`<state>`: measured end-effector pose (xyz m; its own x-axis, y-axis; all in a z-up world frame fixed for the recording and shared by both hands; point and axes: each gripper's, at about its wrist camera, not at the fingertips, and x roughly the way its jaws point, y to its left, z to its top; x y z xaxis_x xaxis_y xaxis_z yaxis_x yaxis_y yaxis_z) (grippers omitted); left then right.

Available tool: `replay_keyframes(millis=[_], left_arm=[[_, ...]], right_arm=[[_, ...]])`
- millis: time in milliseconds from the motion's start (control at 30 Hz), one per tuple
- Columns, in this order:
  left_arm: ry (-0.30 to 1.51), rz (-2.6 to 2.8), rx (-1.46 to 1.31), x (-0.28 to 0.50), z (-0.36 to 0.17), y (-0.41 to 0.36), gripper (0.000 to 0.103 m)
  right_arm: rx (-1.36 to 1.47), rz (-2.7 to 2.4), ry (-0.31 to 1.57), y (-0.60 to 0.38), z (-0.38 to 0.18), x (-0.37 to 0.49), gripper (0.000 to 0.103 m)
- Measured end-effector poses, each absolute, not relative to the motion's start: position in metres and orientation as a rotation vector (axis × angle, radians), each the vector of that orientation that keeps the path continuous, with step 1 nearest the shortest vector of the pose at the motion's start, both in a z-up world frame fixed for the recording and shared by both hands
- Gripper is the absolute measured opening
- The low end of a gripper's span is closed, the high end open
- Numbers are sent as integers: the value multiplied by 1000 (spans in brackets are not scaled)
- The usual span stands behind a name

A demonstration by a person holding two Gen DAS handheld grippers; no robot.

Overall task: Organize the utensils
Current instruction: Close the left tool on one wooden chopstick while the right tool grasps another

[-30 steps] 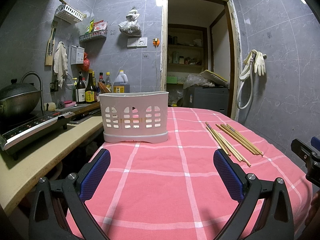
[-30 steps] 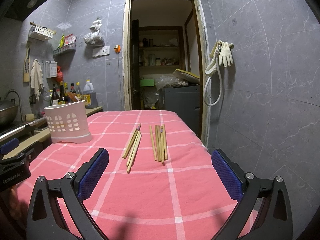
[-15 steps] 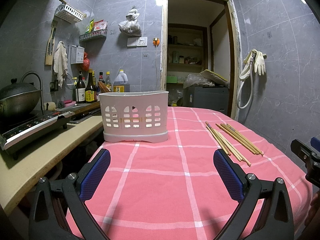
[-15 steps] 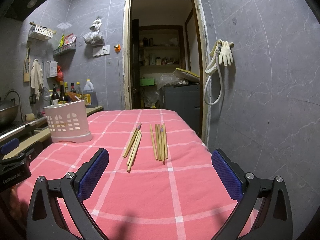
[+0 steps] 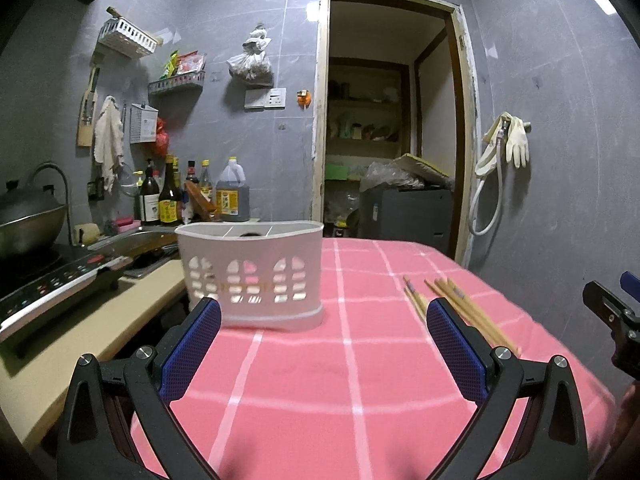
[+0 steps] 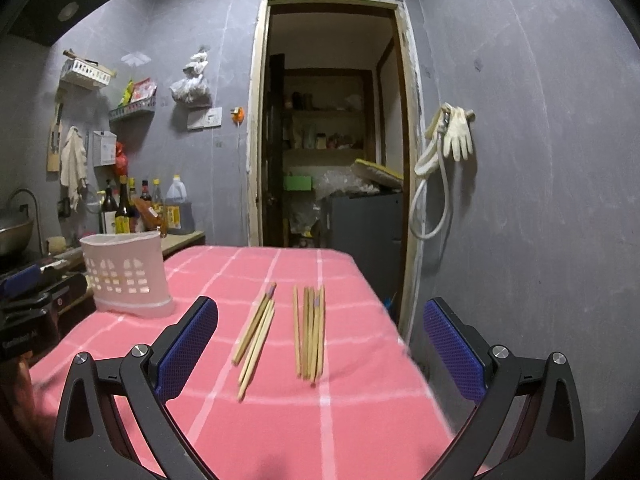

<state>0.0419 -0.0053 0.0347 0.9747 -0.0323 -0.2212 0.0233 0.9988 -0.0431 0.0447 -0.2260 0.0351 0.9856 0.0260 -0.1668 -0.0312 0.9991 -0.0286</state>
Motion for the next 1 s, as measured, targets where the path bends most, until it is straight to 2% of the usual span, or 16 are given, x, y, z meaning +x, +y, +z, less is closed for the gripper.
replay_keyframes(millis=[300, 667, 767, 833, 933, 1000], left_arm=[[274, -76, -20, 103, 57, -25, 101], [467, -190, 13, 198, 31, -61, 101], [541, -216, 13, 220, 18, -69, 100], [588, -232, 16, 233, 10, -72, 93], [661, -252, 14, 252, -1, -79, 81], [711, -265, 7, 263, -9, -81, 67]], right_arm=[[-84, 54, 245, -239, 59, 116, 103], [-9, 95, 488, -264, 33, 214, 101], [6, 115, 553, -269, 21, 232, 89], [11, 127, 598, -270, 14, 242, 78], [21, 154, 665, -273, 3, 255, 67], [17, 169, 711, -272, -4, 263, 58]])
